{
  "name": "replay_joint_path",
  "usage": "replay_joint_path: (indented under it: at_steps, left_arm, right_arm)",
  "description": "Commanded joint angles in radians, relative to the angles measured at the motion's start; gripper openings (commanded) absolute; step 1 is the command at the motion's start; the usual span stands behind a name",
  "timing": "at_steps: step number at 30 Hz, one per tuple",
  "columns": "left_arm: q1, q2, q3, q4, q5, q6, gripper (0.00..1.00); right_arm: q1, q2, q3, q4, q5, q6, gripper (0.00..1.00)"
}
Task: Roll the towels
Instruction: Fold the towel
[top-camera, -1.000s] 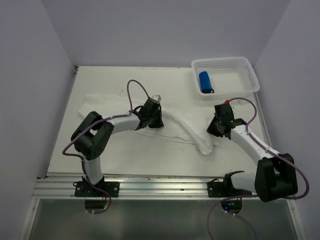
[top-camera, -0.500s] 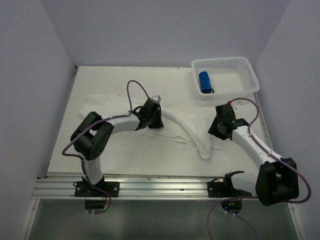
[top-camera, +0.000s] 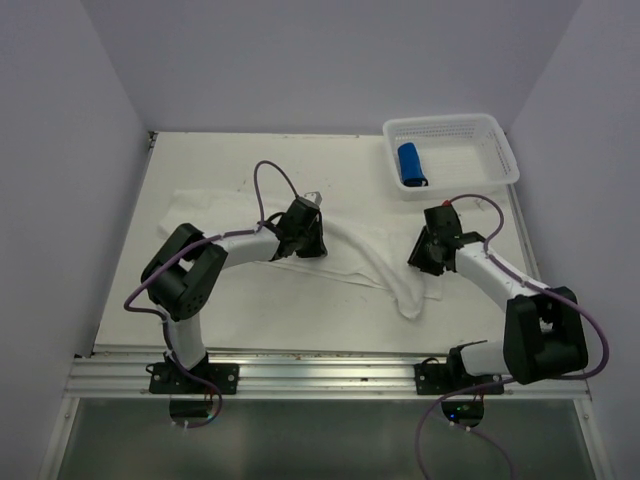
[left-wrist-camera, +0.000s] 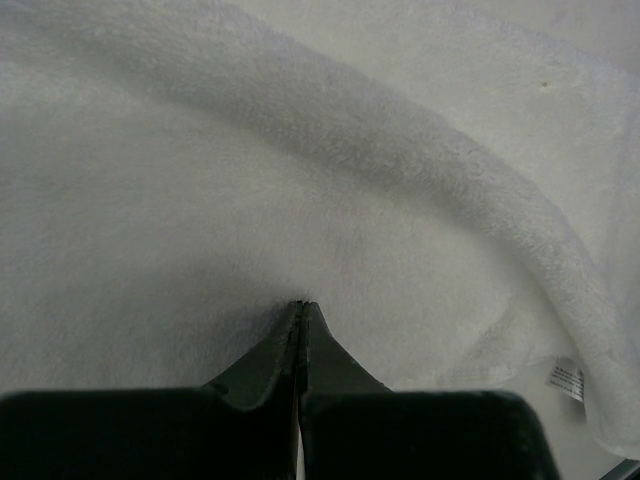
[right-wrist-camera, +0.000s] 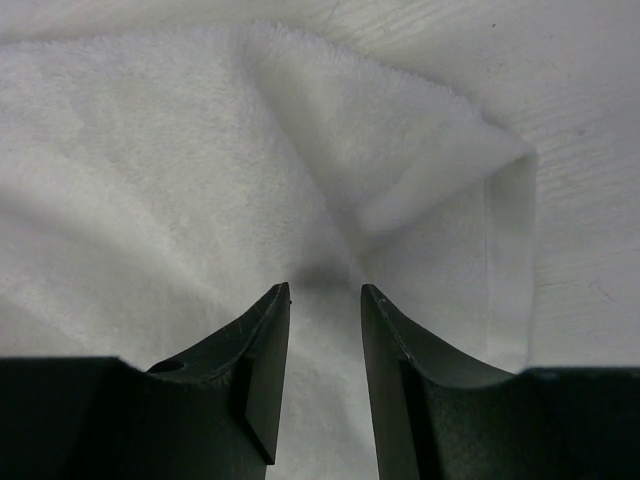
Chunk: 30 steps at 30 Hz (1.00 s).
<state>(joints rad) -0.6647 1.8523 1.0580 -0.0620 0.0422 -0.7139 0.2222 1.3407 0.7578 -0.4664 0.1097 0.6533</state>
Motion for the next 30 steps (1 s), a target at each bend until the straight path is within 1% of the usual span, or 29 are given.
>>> replay_joint_path:
  at_steps: [1, 9, 11, 13, 14, 17, 24, 30]
  left_arm:
    - [-0.007, -0.027, 0.020, 0.004, 0.007, 0.014, 0.00]
    - [-0.007, -0.018, 0.033, -0.007, 0.008, 0.019, 0.00]
    - [-0.007, -0.016, 0.031, -0.006, 0.008, 0.019, 0.00]
    - [-0.007, -0.013, 0.028, -0.006, 0.010, 0.018, 0.00]
    - [-0.007, -0.015, 0.028, -0.006, 0.012, 0.019, 0.00]
    - [-0.007, -0.018, 0.023, -0.004, 0.012, 0.018, 0.00]
    - [-0.009, -0.028, 0.013, -0.007, 0.008, 0.019, 0.00]
    - [-0.007, -0.025, 0.014, -0.007, 0.013, 0.021, 0.00]
  right_arm:
    - [-0.003, 0.035, 0.034, 0.060, -0.008, -0.027, 0.39]
    - [-0.003, 0.106, 0.055, 0.077, -0.004, -0.061, 0.41]
    - [-0.003, 0.106, 0.054, 0.080, -0.005, -0.064, 0.33]
    - [-0.003, 0.098, 0.054, 0.083, -0.007, -0.064, 0.22]
    - [-0.003, 0.094, 0.054, 0.083, -0.007, -0.066, 0.12]
    - [-0.003, 0.084, 0.072, 0.072, -0.002, -0.072, 0.00]
    - [-0.003, 0.061, 0.130, 0.026, 0.008, -0.098, 0.00]
    - [-0.003, 0.066, 0.238, -0.067, 0.028, -0.152, 0.00]
